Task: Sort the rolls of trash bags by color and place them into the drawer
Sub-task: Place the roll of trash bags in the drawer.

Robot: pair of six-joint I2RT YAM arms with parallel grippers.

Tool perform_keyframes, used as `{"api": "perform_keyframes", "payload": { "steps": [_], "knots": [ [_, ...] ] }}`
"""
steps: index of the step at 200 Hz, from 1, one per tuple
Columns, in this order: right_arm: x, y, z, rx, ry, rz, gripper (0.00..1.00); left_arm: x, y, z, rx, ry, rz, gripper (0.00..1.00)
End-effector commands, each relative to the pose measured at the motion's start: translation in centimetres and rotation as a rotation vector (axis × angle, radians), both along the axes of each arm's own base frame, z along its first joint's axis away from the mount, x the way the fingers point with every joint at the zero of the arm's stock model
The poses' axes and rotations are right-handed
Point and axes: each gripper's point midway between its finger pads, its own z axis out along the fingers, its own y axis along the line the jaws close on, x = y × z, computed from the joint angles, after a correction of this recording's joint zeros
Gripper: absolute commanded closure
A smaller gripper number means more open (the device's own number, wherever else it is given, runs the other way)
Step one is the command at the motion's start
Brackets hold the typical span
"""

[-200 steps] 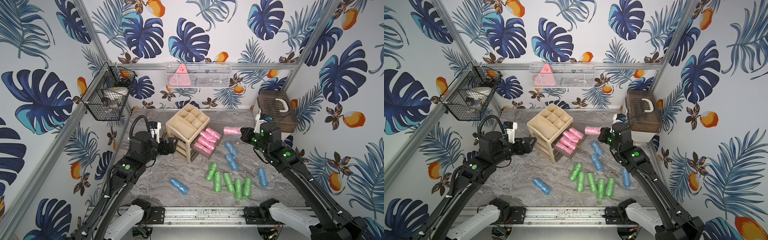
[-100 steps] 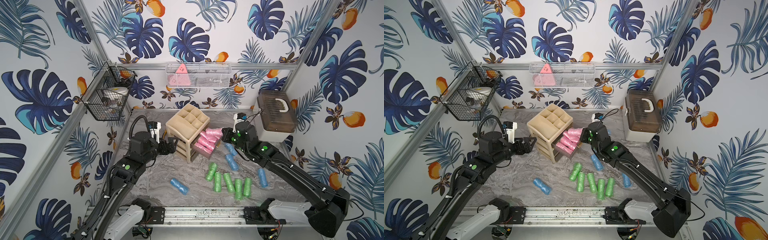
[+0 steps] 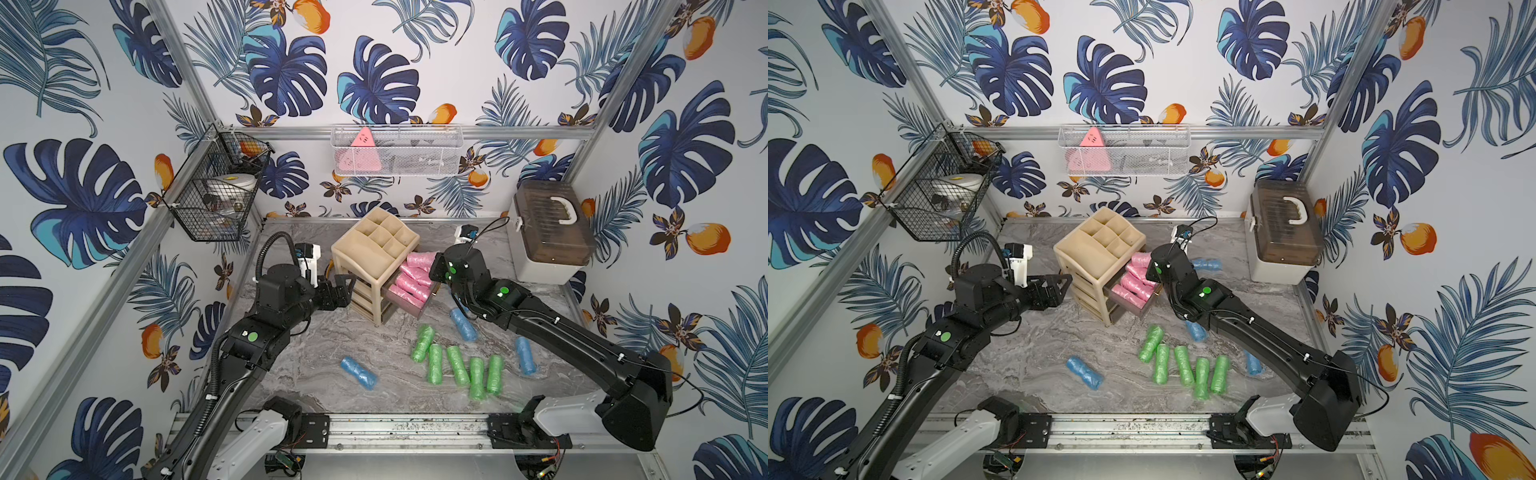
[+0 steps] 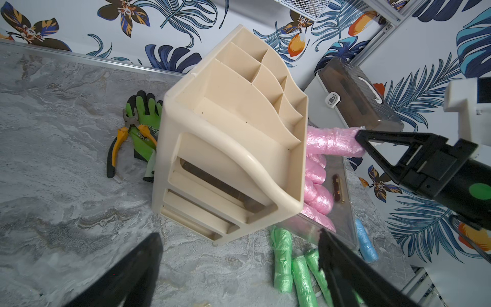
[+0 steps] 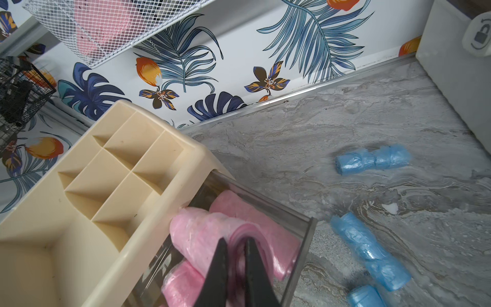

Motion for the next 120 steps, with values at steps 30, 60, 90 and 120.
{"api": "perform_keyframes", "payload": {
  "steps": [30, 60, 90, 120],
  "knots": [
    [0.1, 0.1, -1.5, 0.009, 0.041, -0.046, 1.00, 0.2, -0.1, 0.4, -0.004, -0.020, -0.008, 0.05],
    [-0.6, 0.3, -2.4, 0.025, 0.067, -0.032, 0.82, 0.2, -0.1, 0.4, -0.004, -0.019, -0.006, 0.05],
    [-1.5, 0.0, -2.2, 0.044, 0.073, -0.014, 0.57, 0.2, -0.1, 0.4, -0.003, -0.020, -0.005, 0.05],
    [-2.3, -0.8, -1.3, 0.044, 0.063, -0.013, 0.41, 0.3, 0.0, 0.6, -0.005, -0.025, -0.002, 0.05]
  ]
}}
